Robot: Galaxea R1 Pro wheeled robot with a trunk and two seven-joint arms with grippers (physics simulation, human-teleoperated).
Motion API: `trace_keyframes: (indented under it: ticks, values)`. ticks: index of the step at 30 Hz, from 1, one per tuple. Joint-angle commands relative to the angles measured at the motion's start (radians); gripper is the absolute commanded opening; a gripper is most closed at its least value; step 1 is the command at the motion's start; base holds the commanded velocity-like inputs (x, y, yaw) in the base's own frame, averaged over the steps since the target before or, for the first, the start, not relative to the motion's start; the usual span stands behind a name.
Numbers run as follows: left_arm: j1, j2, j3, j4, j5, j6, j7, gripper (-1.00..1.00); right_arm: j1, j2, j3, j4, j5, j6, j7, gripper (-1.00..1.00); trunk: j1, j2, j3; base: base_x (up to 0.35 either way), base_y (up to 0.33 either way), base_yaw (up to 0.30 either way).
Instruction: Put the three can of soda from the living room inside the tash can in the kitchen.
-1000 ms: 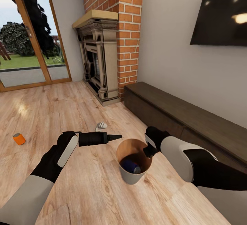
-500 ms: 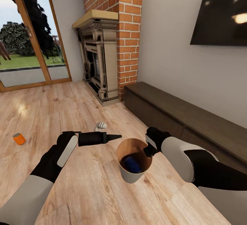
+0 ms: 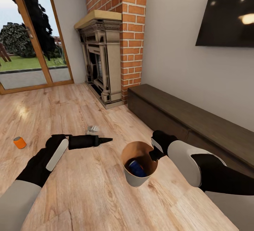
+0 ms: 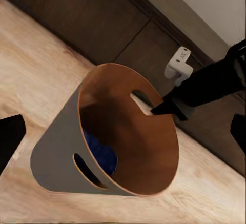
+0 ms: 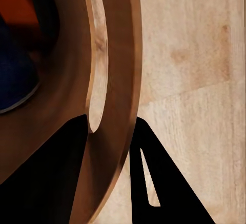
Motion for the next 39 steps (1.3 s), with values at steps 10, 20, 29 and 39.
trace_keyframes:
  ticks: [10,20,29,39]
  values:
    - [0.111,0.047,0.000,-0.002,0.001,-0.199,0.402,1.00,0.036,-0.047,-0.010,-0.069,-0.011,0.001,-0.004,-1.00,0.000,0.000,0.000,0.000,0.000,0.000]
    - [0.222,0.047,0.000,0.091,-0.156,-0.407,0.703,1.00,0.048,-0.150,-0.013,-0.085,-0.014,-0.003,0.000,-1.00,0.000,0.000,0.000,0.000,0.000,0.000]
    - [0.227,0.041,-0.003,0.222,-0.180,-0.559,0.711,1.00,0.165,-0.174,-0.013,-0.205,-0.014,-0.056,-0.006,-1.00,0.000,0.000,0.000,0.000,0.000,0.000]
    - [0.231,0.037,-0.010,0.372,-0.183,-0.761,0.711,1.00,0.310,-0.177,-0.015,-0.324,-0.015,-0.278,-0.011,-1.00,0.000,0.000,0.000,0.000,0.000,0.000]
